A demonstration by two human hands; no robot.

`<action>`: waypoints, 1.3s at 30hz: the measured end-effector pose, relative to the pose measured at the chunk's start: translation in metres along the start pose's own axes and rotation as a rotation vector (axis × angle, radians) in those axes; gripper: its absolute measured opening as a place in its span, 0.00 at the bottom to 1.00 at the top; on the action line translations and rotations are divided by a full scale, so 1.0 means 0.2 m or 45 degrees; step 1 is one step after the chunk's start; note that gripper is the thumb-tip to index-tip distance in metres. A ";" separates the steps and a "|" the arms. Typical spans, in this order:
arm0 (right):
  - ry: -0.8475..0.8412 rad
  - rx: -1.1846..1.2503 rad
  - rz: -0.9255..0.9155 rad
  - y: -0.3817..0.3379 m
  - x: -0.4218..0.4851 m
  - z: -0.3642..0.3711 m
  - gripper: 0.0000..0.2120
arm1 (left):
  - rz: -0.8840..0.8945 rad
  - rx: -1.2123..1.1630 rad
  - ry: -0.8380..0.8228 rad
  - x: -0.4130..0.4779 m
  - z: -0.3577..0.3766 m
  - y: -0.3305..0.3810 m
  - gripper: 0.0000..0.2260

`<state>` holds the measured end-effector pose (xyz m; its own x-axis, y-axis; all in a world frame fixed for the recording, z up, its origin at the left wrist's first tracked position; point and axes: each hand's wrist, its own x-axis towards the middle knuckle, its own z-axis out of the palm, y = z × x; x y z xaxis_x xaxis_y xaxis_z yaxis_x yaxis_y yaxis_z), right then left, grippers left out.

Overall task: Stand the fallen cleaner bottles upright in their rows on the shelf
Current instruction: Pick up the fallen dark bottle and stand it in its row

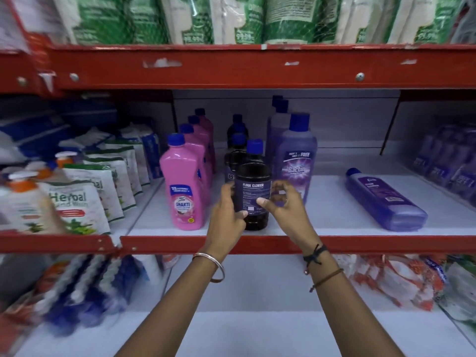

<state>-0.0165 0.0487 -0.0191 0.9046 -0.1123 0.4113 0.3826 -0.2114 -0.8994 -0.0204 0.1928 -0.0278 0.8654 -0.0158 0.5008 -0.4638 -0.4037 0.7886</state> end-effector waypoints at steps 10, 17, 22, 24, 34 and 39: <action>0.139 0.040 0.028 0.07 0.00 0.20 0.18 | 0.026 0.062 0.027 -0.01 -0.10 -0.14 0.23; 0.180 -0.052 0.009 0.09 -0.01 0.18 0.09 | 0.119 0.089 0.162 -0.05 -0.10 -0.14 0.21; -0.013 0.133 0.080 0.11 -0.02 0.17 0.11 | 0.048 -0.018 0.118 -0.03 -0.09 -0.14 0.20; -0.078 0.206 0.117 0.09 -0.03 0.16 0.11 | -0.032 -0.029 0.060 -0.01 -0.08 -0.15 0.25; -0.074 0.163 0.089 0.11 0.01 0.15 0.11 | -0.055 -0.098 -0.045 0.03 -0.10 -0.14 0.27; 0.016 0.203 0.095 0.09 0.00 0.18 0.08 | 0.003 0.043 0.048 -0.01 -0.11 -0.15 0.26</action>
<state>-0.0021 0.0798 -0.0404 0.9294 -0.1344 0.3436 0.3406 -0.0453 -0.9391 -0.0117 0.2247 -0.0455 0.8564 0.0172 0.5160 -0.4584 -0.4343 0.7754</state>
